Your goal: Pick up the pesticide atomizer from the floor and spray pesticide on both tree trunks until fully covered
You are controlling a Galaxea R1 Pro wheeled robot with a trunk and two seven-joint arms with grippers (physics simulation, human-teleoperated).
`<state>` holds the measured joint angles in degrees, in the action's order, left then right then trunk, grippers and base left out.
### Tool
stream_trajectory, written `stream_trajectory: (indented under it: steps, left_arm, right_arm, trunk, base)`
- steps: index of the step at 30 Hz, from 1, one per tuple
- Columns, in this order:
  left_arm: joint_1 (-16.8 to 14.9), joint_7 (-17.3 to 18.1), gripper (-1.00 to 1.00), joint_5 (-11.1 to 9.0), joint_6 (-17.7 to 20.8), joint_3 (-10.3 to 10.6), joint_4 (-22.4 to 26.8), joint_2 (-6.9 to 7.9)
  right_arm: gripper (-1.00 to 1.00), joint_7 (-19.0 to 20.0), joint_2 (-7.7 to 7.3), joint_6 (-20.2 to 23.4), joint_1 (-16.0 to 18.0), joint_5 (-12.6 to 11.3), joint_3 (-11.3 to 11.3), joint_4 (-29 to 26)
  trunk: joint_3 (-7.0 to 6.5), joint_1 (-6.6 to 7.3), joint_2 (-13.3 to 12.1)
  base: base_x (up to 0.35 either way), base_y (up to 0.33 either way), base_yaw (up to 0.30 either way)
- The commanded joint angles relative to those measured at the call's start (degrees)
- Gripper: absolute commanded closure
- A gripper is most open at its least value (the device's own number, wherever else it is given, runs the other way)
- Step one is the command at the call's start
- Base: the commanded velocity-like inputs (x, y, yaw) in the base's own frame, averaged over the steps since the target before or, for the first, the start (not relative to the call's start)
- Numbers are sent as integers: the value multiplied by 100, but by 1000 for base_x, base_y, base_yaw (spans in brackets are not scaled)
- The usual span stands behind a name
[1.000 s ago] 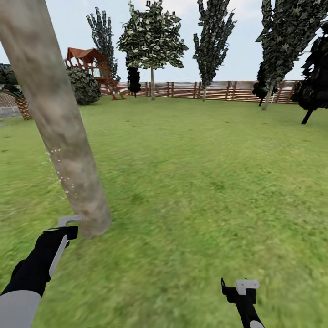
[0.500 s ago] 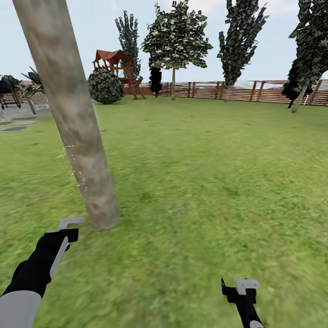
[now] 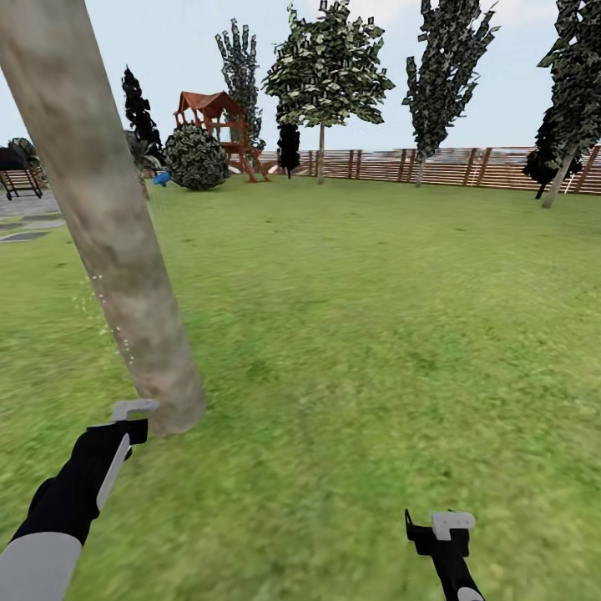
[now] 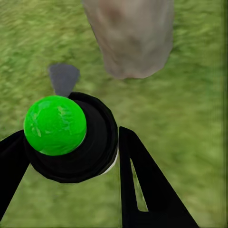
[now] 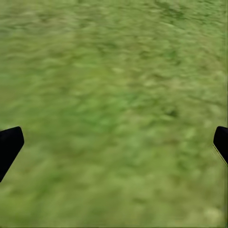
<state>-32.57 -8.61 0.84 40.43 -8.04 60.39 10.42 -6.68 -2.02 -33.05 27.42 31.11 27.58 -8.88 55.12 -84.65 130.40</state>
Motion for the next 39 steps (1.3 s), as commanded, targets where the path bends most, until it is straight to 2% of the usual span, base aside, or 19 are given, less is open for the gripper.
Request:
stream_trajectory:
  steps: [1,5,11,16,18,27,39]
  left_arm:
    - [1,0,100,3,0,-7,1,2]
    - [-1,0,100,4,0,-13,-1,3]
    - [0,-1,100,4,-4,-21,-94,7]
    - [-4,-458,100,-16,-8,-39,-132,48]
    - [-4,-516,100,-31,-10,-28,-132,40]
    - [4,-548,100,-31,-17,-3,-139,4]
    - [81,-563,100,-21,-9,6,-141,-4]
  right_arm:
    - [-100,0,0,0,0,0,1,0]
    - [-100,0,0,0,0,0,-3,0]
    - [-100,0,0,0,0,0,-2,0]
    - [-100,0,0,0,0,0,0,0]
    - [-100,1,0,0,0,0,-2,0]
    - [-100,0,0,0,0,-3,1,0]
    - [-100,0,0,0,0,-7,-1,0]
  trunk:
    - [0,0,0]
    - [0,0,0]
    - [0,0,0]
    - [0,0,0]
    - [0,0,0]
    - [0,0,0]
    - [0,0,0]
  base:
    - [174,-225,0]
    - [166,-230,27]
    - [178,-229,240]
    - [230,-203,275]
    - [252,-179,251]
    - [275,-85,41]
    - [28,-21,196]
